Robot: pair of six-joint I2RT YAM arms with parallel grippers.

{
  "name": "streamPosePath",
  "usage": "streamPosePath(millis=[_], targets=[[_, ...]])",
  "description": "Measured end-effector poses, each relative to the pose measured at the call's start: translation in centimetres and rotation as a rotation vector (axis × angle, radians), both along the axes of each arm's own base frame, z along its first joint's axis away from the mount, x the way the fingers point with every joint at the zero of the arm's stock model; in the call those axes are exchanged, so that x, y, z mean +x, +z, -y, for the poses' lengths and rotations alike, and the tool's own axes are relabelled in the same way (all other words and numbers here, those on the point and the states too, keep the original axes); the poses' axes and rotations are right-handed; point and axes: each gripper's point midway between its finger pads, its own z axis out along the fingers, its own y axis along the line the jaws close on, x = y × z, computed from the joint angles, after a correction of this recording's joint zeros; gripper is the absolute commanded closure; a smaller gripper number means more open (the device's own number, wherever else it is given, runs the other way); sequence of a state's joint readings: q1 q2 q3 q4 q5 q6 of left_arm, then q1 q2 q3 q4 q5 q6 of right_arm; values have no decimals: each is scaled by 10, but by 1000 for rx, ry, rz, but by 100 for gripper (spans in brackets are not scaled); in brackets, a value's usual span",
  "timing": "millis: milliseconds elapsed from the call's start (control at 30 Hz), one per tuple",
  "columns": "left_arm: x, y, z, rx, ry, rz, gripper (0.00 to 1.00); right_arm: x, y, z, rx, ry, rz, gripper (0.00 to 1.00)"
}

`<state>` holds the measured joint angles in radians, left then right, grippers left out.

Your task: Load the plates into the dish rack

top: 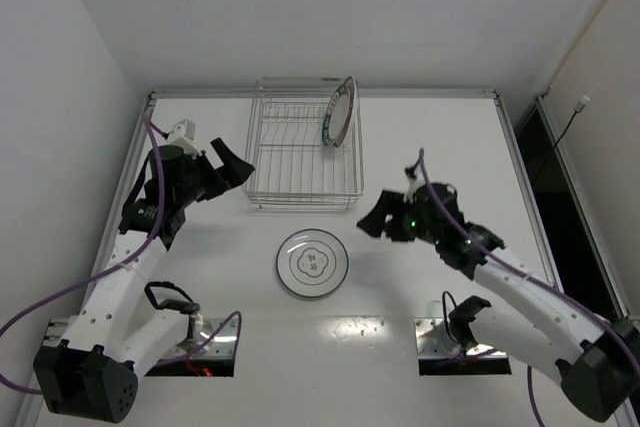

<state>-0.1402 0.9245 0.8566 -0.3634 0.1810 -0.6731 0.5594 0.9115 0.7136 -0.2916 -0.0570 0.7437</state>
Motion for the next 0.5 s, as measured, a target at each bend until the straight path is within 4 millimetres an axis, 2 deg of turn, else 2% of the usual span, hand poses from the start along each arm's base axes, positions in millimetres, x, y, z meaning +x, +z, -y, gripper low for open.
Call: streamPosePath(millis=[67,100,167,233,367,500], targets=[[-2,-10,0,-43,-4,-25,1,-37,-73,-1,41,8,-208,36],[-3,-14,-1,-59,-1,-39,1,-55,-102,0,62,-3,-300,36],[-6,-22,-2,-82,0,-69,1,-83,-140,6,86,-44,-439,36],[-7,-24,-2,-97,-2,-83,1,-97,-155,7,110,-85,-521,36],[-7,-24,-3,-93,-1,-84,1,-98,-155,-14,204,-115,-574,37],[-6,-25,-6,-76,10,-83,1,-107,-178,-28,223,-147,-681,40]])
